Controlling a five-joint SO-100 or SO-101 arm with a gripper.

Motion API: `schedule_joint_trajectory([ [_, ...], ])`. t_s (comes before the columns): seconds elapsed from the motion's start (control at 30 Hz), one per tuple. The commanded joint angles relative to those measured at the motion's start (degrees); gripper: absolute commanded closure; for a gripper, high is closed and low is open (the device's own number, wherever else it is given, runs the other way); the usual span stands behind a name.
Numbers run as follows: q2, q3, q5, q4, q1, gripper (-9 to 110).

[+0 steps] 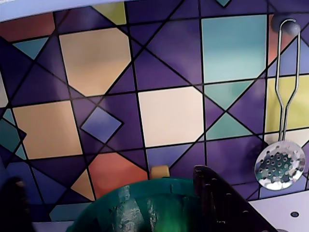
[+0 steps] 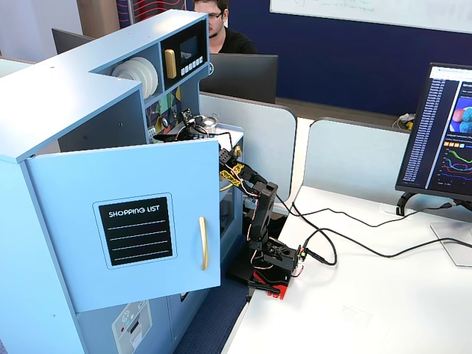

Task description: Pick up the green pineapple from the left cabinet and place it in the green recipient

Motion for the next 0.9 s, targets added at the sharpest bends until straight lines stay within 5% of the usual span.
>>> schedule_joint_trajectory([
  [0.0, 1.8, -2.2, -0.1, -1.8, -1.1, 57],
  [0.2, 19.4, 14.6, 1.0, 0.3, -2.5, 60],
  [0.53, 63.3, 52.3, 5.6, 33.8, -5.2, 63],
  [0.87, 77.9, 84.0, 12.5, 48.5, -3.8, 68],
])
